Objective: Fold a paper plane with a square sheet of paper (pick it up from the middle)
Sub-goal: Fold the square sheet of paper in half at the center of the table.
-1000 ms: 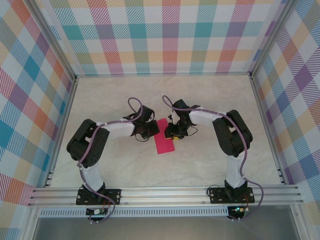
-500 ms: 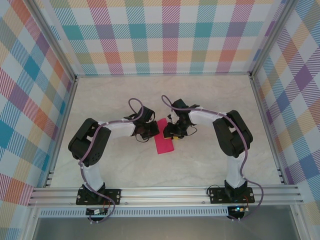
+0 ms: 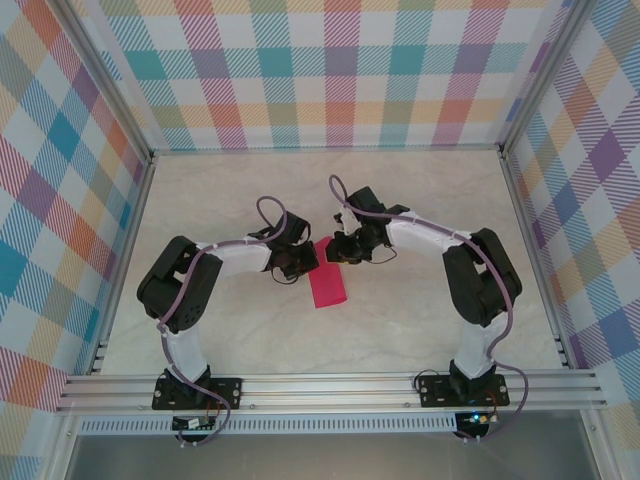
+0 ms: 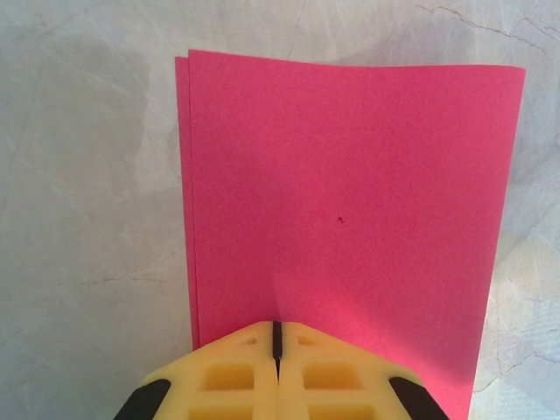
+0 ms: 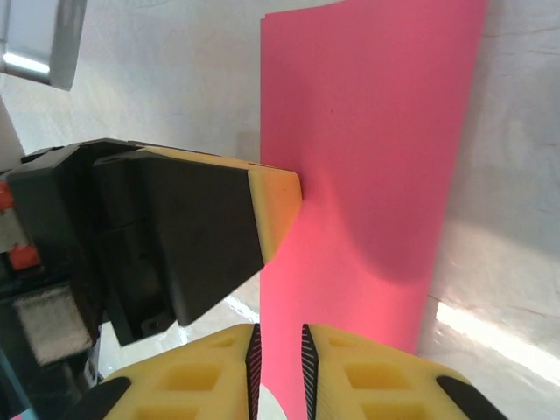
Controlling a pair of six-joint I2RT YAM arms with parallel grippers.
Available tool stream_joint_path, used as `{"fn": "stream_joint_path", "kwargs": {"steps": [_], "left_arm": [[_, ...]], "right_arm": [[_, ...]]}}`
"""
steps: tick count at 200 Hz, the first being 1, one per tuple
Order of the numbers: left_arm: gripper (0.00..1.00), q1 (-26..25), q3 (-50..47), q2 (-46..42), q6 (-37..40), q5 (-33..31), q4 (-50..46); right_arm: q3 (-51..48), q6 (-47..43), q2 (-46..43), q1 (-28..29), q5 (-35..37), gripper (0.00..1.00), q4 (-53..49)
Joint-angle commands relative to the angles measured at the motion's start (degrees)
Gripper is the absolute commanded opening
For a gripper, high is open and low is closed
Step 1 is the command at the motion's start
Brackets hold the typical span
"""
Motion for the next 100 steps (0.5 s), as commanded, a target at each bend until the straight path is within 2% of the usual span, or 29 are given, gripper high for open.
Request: {"fn": "stream_joint_path", "kwargs": {"steps": [1, 42, 100], "left_arm": [[0.05, -1.2, -0.2, 3.2, -0.2, -2.0, -4.8], [0.05, -1.3, -0.3, 3.6, -0.1, -2.4, -5.4], [0.05, -1.2, -0.6, 4.2, 0.4, -3.3, -6.4]], "right_arm": [[-0.7, 0.0, 3.8, -0.1, -4.0, 0.21, 1.2], [-3.8, -0.9, 5.4, -1.7, -0.5, 0.2, 1.1], [-7.0, -1.5, 6.9, -3.5, -1.0, 0.19, 2.8]]}}
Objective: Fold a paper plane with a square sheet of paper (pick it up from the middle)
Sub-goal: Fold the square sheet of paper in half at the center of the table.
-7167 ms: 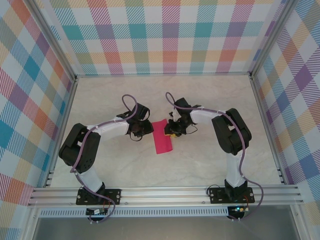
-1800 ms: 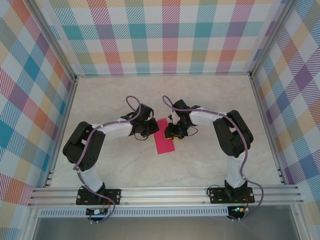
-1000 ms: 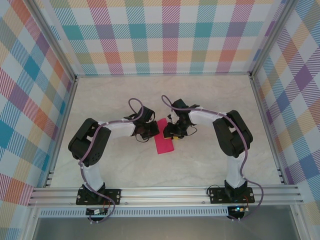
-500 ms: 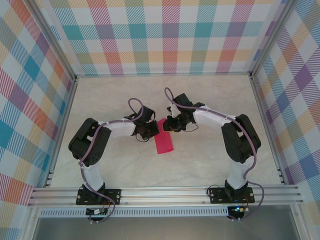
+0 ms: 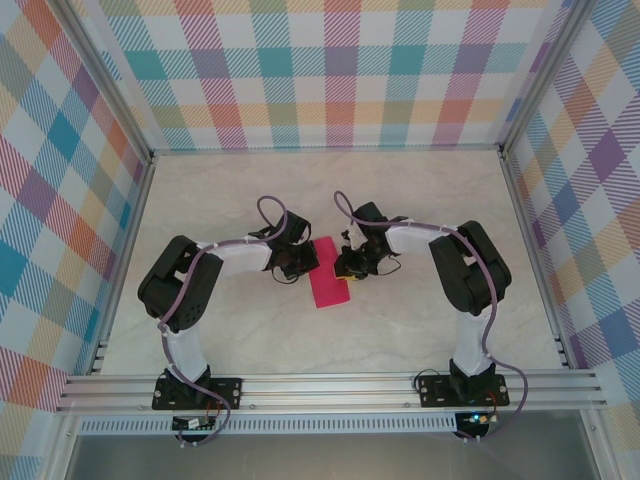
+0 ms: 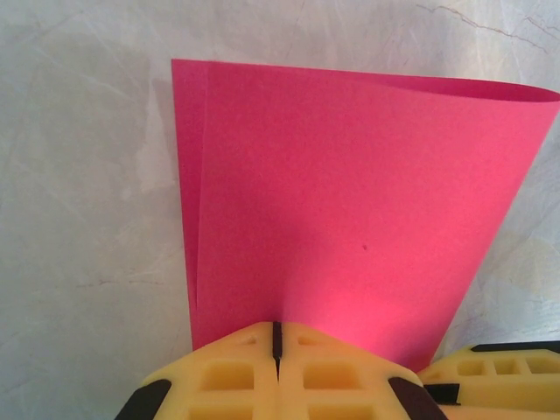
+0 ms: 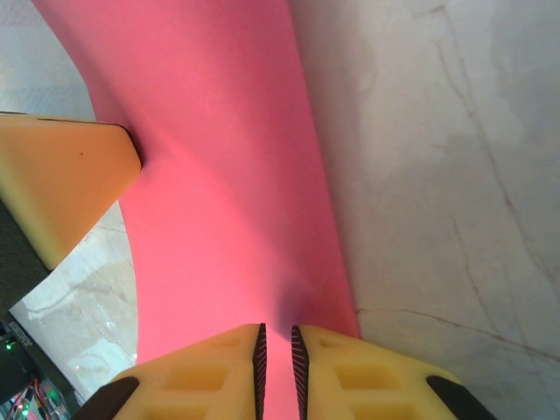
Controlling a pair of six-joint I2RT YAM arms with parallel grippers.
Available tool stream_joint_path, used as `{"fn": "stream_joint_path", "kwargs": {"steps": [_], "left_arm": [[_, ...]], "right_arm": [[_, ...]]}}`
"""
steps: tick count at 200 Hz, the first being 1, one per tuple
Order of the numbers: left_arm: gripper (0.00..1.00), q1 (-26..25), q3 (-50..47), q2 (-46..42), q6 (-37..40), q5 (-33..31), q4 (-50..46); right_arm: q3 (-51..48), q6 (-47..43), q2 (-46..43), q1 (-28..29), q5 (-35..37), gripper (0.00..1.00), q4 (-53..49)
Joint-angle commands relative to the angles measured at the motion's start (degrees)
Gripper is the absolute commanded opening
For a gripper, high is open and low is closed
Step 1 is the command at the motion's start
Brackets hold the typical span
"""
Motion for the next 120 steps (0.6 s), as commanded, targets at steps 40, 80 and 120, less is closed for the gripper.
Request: {"fn": "stream_joint_path", "kwargs": {"steps": [40, 80, 120], "left_arm": [[0.05, -1.2, -1.1, 4.1, 0.6, -3.6, -5.3], [0.05, -1.3, -1.6, 4.2, 0.2, -3.8, -4.2], [0.05, -1.3, -2.2, 4.6, 0.2, -3.6, -3.7]], "right_arm": [[-2.1, -0.1, -3.9, -0.6, -5.4, 0.19, 1.5], [-5.4, 0.1, -2.8, -0.6, -6.0, 0.19, 1.2], [-9.5, 1.0, -3.7, -0.7, -2.8, 0.19, 1.2]]}}
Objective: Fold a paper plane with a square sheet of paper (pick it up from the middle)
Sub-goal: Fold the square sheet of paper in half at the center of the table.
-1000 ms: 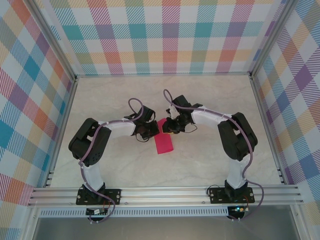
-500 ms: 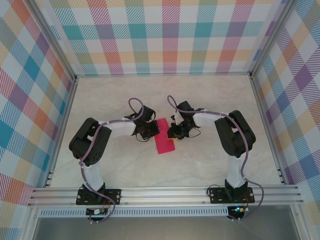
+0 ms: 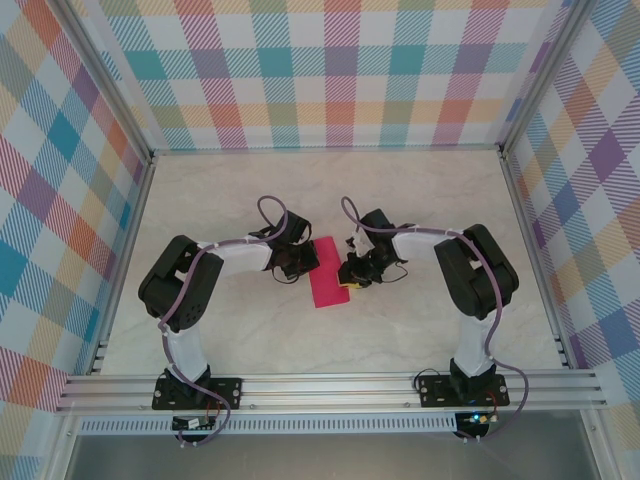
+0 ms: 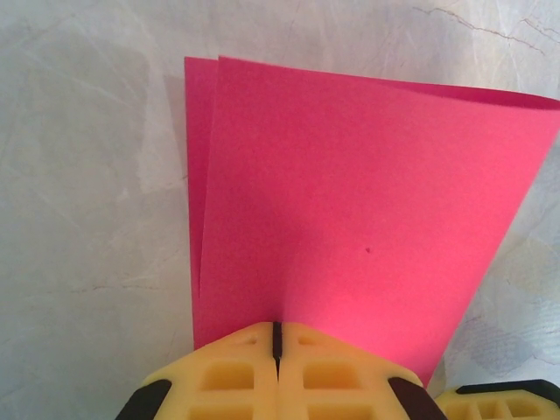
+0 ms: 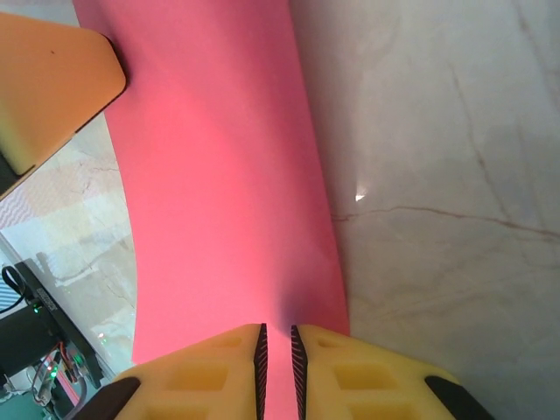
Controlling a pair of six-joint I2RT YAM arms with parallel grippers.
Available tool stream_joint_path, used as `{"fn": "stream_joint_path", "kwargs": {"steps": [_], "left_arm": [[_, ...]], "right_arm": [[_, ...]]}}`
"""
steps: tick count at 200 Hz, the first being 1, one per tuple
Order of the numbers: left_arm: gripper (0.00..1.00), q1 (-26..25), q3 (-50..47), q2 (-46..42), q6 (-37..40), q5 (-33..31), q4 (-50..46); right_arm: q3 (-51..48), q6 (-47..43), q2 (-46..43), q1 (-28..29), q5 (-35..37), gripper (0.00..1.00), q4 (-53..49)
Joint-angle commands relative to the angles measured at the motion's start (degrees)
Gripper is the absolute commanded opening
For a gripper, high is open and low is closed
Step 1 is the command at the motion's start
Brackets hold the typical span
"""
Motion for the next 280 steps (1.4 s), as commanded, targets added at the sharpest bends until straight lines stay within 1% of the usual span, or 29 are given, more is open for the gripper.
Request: {"fn": "stream_joint_path", "kwargs": {"steps": [1, 34, 62, 81, 107, 142, 163, 175, 210, 228, 245, 262, 280], "left_arm": [[0.05, -1.3, -2.4, 4.4, 0.2, -3.6, -4.0], [0.05, -1.3, -3.1, 4.4, 0.2, -3.3, -2.9], [0.05, -1.3, -3.7, 4.7, 0.1, -3.3, -1.9], [0.05, -1.4, -4.1, 5.1, -0.3, -3.0, -1.1], [0.05, -1.6, -4.2, 5.3, -0.2, -2.9, -0.9], [0.05, -1.6, -4.8, 5.0, 0.1, -3.3, -0.5], [0.05, -1.6, -5.4, 4.7, 0.1, -3.4, -0.1], [0.05, -1.6, -5.8, 4.5, 0.2, -3.3, 0.0], [0.05, -1.6, -5.8, 4.3, 0.8, -3.1, -0.4], [0.05, -1.6, -5.7, 4.1, 0.8, -3.0, -0.6], [0.05, -1.6, -5.8, 3.7, 0.9, -3.0, -0.9], [0.05, -1.6, -5.8, 3.4, 1.1, -2.6, -1.0], [0.05, -1.6, -5.9, 3.2, 1.2, -2.5, -1.0]], "right_arm": [[-3.4, 0.8, -1.1, -0.2, 1.7, 0.19, -1.3], [-4.7, 1.3, -6.8, -0.1, -3.3, 0.19, 0.4], [-6.3, 1.7, -6.1, -0.1, -6.4, 0.2, 2.1], [-7.0, 1.7, -3.8, -0.1, -5.1, 0.2, 1.8], [-8.3, 1.8, -3.3, -0.1, -1.8, 0.2, 0.9], [-8.9, 1.9, -7.4, 0.0, -2.2, 0.2, 0.6], [-8.5, 2.9, -10.0, -0.1, -3.9, 0.2, 1.9], [-8.5, 3.0, -9.7, -0.1, -3.8, 0.2, 1.9], [-9.6, 2.0, -6.3, -0.1, -0.7, 0.2, 0.9], [-8.8, 1.6, -5.9, -0.1, 1.1, 0.2, -0.8], [-7.2, 1.6, -8.0, -0.1, 1.3, 0.19, -1.2], [-4.2, 1.7, -9.9, -0.2, 2.0, 0.19, -1.3], [0.1, 2.1, -8.6, -0.3, 3.9, 0.18, -1.1]]}}
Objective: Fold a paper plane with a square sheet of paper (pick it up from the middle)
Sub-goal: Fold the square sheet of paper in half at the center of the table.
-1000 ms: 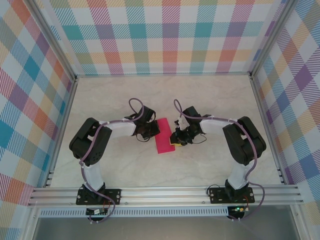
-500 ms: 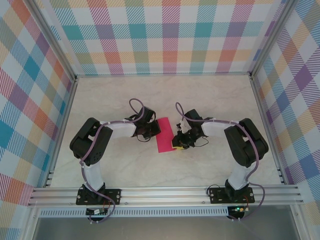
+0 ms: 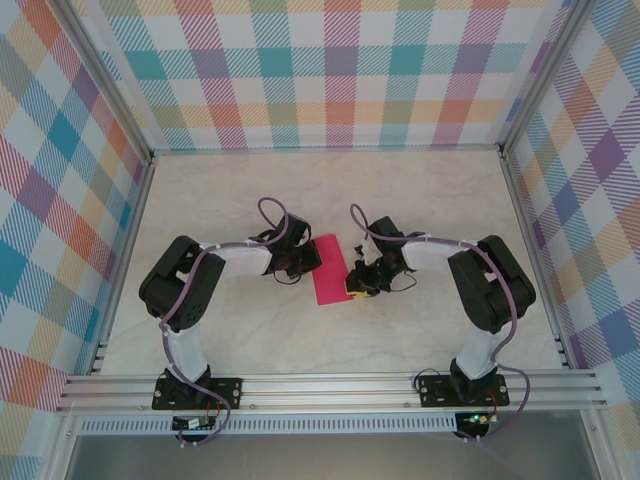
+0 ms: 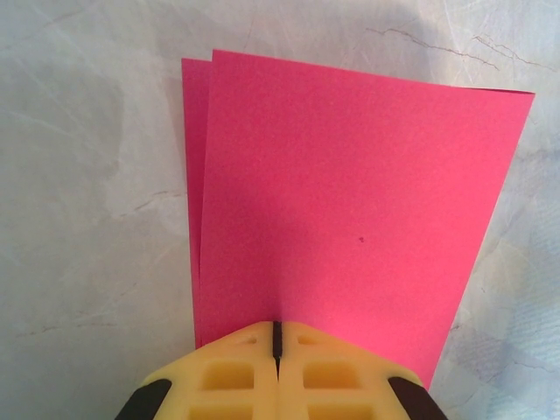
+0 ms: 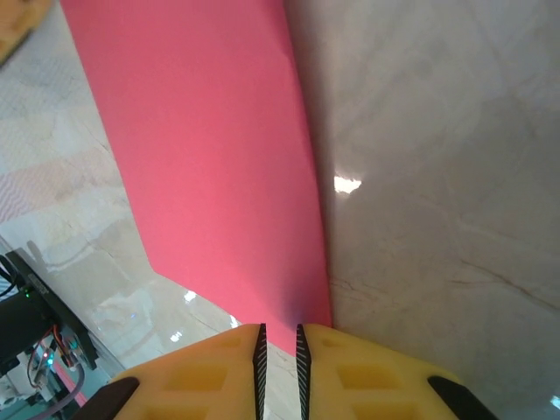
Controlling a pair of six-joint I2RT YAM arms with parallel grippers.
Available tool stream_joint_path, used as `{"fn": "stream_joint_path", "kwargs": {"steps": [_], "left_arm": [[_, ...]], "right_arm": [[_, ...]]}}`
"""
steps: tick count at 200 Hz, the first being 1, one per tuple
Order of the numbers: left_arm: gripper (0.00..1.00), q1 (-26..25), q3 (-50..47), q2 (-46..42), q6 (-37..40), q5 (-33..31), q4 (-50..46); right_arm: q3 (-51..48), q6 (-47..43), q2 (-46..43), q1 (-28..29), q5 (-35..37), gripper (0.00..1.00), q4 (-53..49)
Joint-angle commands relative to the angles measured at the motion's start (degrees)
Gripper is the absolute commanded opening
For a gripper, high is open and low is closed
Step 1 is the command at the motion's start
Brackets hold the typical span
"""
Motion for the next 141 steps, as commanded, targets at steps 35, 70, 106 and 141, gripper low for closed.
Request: {"fn": "stream_joint_path", "kwargs": {"steps": [35, 70, 106, 141], "left_arm": [[0.05, -1.3, -3.1, 3.2, 1.0, -2.4, -8.3], [0.04, -1.3, -2.9, 3.8, 0.9, -2.1, -8.9], [0.04, -1.3, -2.5, 4.2, 1.2, -1.9, -9.5], [0.04, -1.3, -2.3, 4.4, 1.6, -1.4, -9.9]], "right_arm": [[15.7, 0.2, 6.8, -0.1, 4.2, 0.12, 0.4], [22.9, 0.1, 14.7, -0.7, 3.6, 0.1, -0.2], [23.0, 1.4, 18.7, -2.7, 5.3, 0.09, 0.6], [24.5, 2.9, 20.3, -4.2, 1.4, 0.09, -0.8]]}}
